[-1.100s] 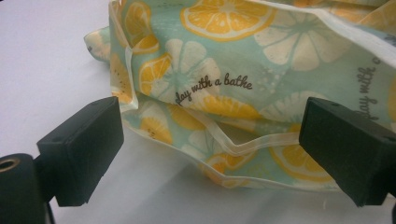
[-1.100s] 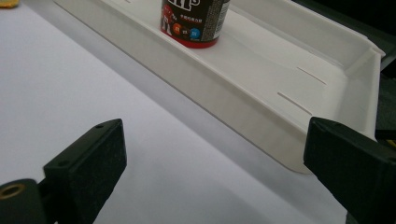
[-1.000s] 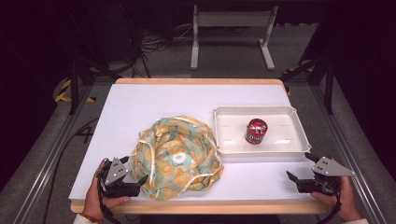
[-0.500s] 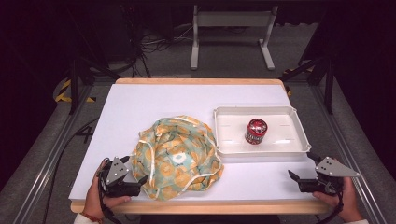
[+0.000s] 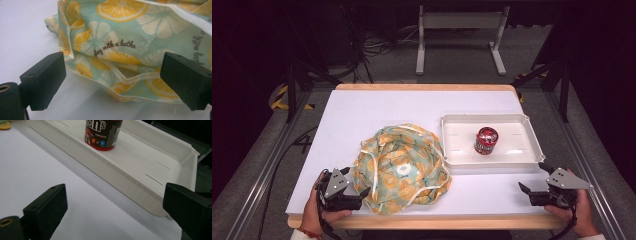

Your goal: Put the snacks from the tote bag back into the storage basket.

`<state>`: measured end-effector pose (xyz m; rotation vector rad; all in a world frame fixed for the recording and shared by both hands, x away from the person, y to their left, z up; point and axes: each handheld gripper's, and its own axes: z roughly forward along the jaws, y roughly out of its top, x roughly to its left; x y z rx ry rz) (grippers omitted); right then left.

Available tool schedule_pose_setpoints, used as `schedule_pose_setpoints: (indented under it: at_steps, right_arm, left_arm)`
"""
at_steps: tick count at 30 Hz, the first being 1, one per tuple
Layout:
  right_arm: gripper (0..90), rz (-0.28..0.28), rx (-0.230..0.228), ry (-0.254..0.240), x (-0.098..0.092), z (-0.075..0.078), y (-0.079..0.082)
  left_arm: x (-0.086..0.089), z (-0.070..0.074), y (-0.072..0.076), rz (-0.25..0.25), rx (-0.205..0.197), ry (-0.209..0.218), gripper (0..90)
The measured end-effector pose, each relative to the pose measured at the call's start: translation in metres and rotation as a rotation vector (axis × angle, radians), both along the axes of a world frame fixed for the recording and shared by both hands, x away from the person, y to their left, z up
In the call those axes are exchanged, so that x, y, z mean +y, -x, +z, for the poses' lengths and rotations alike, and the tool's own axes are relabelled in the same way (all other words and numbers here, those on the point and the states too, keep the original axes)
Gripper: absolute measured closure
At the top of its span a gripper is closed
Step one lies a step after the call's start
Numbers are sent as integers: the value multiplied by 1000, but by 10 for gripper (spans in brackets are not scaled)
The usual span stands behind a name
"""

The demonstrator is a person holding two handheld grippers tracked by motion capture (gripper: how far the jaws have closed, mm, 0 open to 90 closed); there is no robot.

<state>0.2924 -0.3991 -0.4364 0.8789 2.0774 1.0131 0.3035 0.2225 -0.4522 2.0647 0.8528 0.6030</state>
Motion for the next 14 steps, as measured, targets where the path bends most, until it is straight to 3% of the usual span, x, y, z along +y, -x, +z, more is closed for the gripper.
schedule_pose_setpoints:
  at_steps: [14]
  right_arm:
    - [64,4,0,-7,2,1,1]
  left_arm:
    - [-1,1,-2,-1,-2,0,70]
